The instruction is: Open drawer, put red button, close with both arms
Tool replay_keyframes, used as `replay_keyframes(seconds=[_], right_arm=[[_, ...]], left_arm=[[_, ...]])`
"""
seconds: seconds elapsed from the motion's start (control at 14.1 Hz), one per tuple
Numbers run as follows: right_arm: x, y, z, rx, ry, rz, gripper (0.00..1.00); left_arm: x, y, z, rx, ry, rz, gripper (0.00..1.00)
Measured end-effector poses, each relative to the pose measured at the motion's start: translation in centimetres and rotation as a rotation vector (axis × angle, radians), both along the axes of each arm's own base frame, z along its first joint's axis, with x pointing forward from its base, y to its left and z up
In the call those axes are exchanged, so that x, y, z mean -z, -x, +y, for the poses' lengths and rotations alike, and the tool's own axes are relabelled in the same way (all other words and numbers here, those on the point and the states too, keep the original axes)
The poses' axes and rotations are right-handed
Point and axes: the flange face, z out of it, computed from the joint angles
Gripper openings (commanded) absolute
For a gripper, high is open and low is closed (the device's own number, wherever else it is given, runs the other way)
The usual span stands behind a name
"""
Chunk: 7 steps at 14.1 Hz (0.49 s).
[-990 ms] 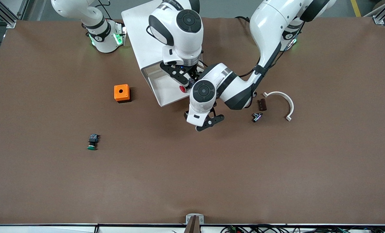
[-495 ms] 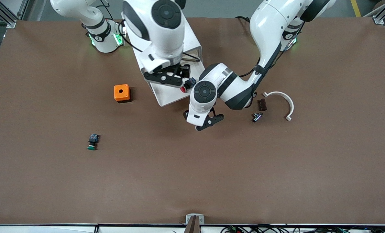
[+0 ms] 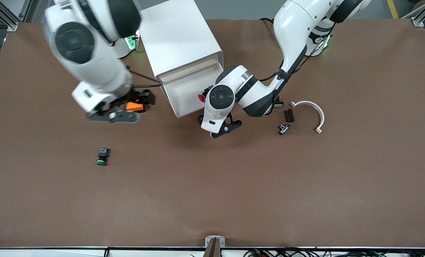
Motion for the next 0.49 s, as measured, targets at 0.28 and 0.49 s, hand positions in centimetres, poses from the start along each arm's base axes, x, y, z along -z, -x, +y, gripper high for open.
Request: replay_keyframes(seconds=[0.28,0.49], right_arm=[[0.1,-3.6,-12.7,-0.041,-0.037,0.011,1.0],[0.3,-3.9,-18.2,0.002,-0.041,0.045,1.0]], left_arm=[[-0.2,2.5,-1.6,0.008,0.014,0.071,1.0],[-0.3,5.0,-3.1,0.025,0.022,0.145,1.0]])
